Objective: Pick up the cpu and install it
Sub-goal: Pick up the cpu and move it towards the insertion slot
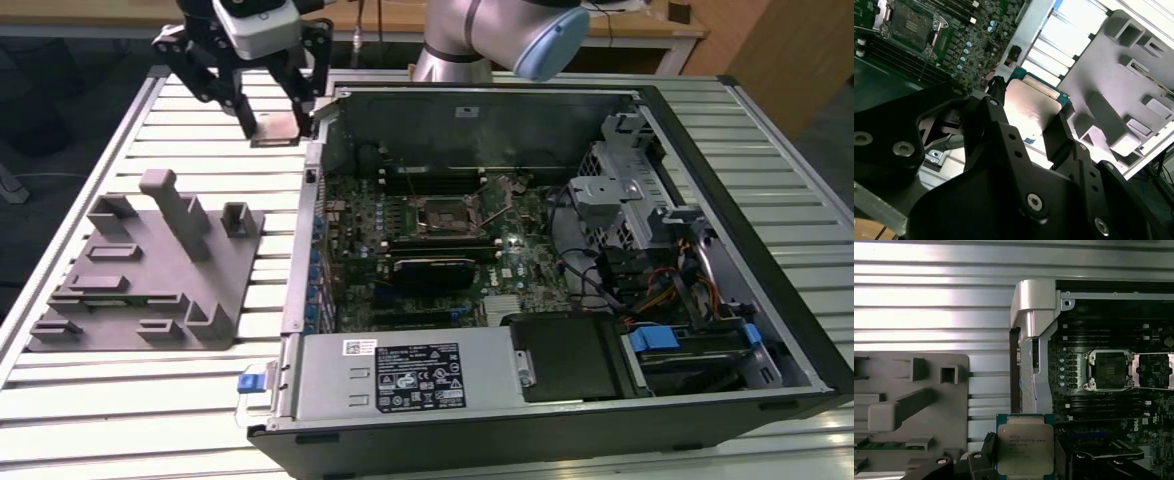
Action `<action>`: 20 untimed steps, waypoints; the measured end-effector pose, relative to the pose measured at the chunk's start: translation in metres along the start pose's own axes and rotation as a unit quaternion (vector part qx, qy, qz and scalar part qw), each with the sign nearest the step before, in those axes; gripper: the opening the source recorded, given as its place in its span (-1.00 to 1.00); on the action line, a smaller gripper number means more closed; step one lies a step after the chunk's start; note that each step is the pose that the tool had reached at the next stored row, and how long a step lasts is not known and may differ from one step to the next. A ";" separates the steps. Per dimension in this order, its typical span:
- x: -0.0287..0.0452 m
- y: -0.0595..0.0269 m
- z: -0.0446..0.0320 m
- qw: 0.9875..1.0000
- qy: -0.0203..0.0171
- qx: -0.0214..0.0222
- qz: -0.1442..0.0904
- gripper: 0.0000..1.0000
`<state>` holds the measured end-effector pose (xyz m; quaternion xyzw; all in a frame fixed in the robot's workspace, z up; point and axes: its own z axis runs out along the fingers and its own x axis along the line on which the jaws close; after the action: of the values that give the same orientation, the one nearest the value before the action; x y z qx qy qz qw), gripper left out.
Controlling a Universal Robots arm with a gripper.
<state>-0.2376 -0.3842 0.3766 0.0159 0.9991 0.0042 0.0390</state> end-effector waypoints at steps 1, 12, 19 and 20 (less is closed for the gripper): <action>-0.0026 0.0005 0.0002 1.000 0.000 0.000 0.000 0.09; -0.0310 0.0058 0.0024 1.000 0.002 0.000 0.000 0.09; -0.0489 0.0092 0.0039 1.000 0.003 0.000 0.000 0.09; -0.0514 0.0097 0.0041 1.000 0.003 0.000 0.000 0.09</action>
<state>-0.1858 -0.3761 0.3766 0.0160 0.9992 0.0041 0.0360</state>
